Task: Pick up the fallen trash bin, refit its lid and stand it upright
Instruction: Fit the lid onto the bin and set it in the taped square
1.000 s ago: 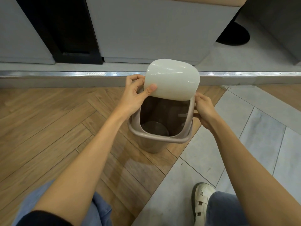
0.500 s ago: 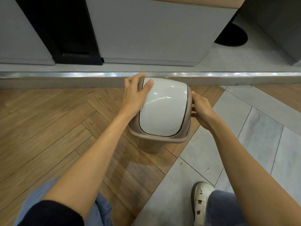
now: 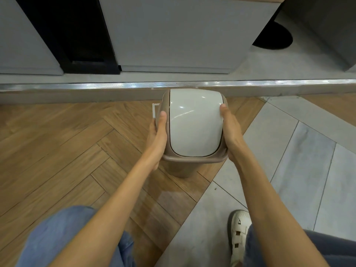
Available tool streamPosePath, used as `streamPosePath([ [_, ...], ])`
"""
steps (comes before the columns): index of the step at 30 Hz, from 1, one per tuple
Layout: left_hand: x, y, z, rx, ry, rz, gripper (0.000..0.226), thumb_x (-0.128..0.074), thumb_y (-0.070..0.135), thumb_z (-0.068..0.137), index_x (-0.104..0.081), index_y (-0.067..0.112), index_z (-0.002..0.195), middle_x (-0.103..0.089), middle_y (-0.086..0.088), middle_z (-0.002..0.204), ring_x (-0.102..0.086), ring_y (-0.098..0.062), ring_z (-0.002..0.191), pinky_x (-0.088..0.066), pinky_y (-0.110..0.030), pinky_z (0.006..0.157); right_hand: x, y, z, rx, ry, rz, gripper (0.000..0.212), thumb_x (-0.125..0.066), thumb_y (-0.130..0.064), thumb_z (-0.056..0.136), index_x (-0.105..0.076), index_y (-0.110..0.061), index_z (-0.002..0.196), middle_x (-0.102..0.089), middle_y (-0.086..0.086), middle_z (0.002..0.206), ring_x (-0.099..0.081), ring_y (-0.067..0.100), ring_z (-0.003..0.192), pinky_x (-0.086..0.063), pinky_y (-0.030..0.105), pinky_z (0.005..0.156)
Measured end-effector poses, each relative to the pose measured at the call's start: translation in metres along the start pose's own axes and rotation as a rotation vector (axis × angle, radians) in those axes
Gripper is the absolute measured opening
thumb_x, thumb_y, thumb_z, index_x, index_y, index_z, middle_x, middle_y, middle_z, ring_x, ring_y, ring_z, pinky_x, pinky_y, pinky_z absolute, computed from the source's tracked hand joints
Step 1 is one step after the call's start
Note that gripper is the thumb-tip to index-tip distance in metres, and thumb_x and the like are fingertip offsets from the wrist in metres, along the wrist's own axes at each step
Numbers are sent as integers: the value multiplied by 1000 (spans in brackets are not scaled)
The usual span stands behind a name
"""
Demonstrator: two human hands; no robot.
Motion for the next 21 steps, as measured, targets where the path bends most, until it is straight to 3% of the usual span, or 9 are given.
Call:
streamPosePath([
  [3, -8, -2, -2, -46, 73, -12, 70, -26, 65, 90, -25, 27, 149, -37, 6, 149, -34, -14, 134, -23, -23, 96, -6, -2, 6, 53, 123, 38, 50, -36, -64, 86, -58, -30, 115, -62, -10, 112, -56, 18, 109, -44, 40, 98],
  [5, -13, -1, 0, -81, 138, -18, 67, -27, 64, 91, -29, 27, 147, -39, 7, 149, -34, -15, 136, -22, -24, 101, -9, -6, 12, 125, 154, 17, 35, -35, -57, 93, -57, -33, 106, -58, -17, 98, -53, 16, 104, -41, 34, 89],
  [10, -19, 12, 26, -116, 192, -46, 70, -27, 69, 88, -31, 31, 147, -39, 9, 149, -31, -17, 139, -22, -33, 110, -19, -22, 36, 244, 169, -35, 46, -34, -55, 96, -59, -25, 120, -55, -21, 92, -54, 10, 97, -36, 28, 84],
  [14, -23, 26, 54, -138, 198, -69, 63, -26, 64, 92, -34, 31, 145, -41, 8, 148, -32, -17, 137, -22, -25, 97, -28, -35, 67, 313, 154, -48, 49, -33, -55, 97, -56, -23, 127, -54, -16, 95, -53, 13, 103, -36, 28, 84],
  [21, -27, 41, 100, -157, 251, -31, 67, -23, 68, 90, -37, 29, 143, -43, 1, 147, -34, -24, 135, -26, -34, 103, -44, -52, 115, 314, 127, -25, 51, -31, -57, 96, -60, -22, 120, -55, -12, 96, -50, 15, 99, -37, 32, 87],
])
Point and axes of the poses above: each hand's wrist, its own z-axis towards the middle knuckle, its own x-axis out of the back of the hand, y = z × x, the point moved 2 cm from there along z, towards the middle knuckle
